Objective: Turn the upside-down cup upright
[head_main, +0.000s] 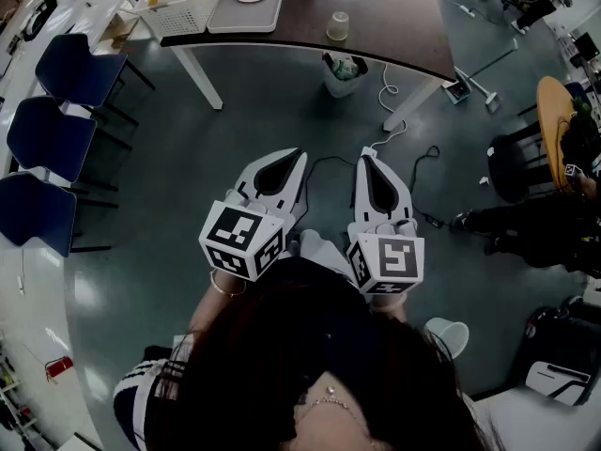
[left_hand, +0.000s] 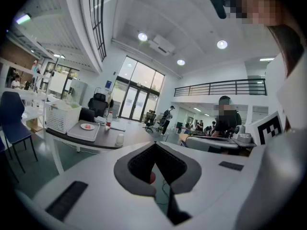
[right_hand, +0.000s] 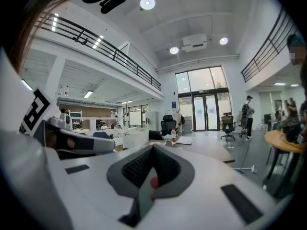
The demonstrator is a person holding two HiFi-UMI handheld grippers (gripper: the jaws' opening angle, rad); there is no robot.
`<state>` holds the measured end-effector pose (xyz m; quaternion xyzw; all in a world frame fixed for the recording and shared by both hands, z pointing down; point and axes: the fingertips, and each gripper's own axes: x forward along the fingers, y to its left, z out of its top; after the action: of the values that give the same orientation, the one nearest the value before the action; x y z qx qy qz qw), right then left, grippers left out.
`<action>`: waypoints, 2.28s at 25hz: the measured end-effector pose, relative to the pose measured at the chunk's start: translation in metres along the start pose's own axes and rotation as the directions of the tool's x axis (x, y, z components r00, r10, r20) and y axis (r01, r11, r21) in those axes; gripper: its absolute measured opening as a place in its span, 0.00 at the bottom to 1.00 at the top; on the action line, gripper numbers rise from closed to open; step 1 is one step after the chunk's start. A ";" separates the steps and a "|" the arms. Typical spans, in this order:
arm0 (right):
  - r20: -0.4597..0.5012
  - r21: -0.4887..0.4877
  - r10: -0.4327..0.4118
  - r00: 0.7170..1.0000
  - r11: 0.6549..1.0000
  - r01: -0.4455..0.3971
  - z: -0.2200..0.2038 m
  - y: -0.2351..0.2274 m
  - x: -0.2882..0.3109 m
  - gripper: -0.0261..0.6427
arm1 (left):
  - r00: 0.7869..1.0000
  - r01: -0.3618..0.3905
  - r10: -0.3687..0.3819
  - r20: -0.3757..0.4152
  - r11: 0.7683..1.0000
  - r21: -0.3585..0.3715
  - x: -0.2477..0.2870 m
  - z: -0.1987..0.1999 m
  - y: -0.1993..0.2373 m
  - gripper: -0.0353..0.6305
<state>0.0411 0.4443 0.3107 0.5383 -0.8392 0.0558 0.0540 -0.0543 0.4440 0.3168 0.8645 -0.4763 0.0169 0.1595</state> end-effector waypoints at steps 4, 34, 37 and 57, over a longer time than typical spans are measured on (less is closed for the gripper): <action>0.002 0.002 -0.007 1.000 1.000 0.007 0.000 -0.003 -0.001 0.06 | 1.000 0.006 -0.006 -0.003 1.000 0.003 0.002 0.000 -0.002 0.05; 0.035 0.039 0.077 0.996 0.996 -0.078 -0.003 -0.075 0.057 0.06 | 0.995 -0.088 0.088 -0.041 0.996 -0.009 0.089 -0.005 0.011 0.05; 0.030 0.043 0.077 0.997 0.996 -0.078 -0.003 -0.083 0.077 0.06 | 0.996 -0.082 0.081 -0.048 0.997 -0.007 0.108 -0.002 0.022 0.05; 0.028 0.037 0.026 0.999 0.999 -0.027 0.033 -0.104 0.250 0.06 | 0.998 0.012 -0.013 -0.061 1.000 -0.007 0.230 0.061 0.148 0.05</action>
<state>0.0308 0.1724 0.3195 0.5286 -0.8458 0.0646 0.0317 -0.0587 0.1651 0.3392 0.8660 -0.4659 0.0406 0.1768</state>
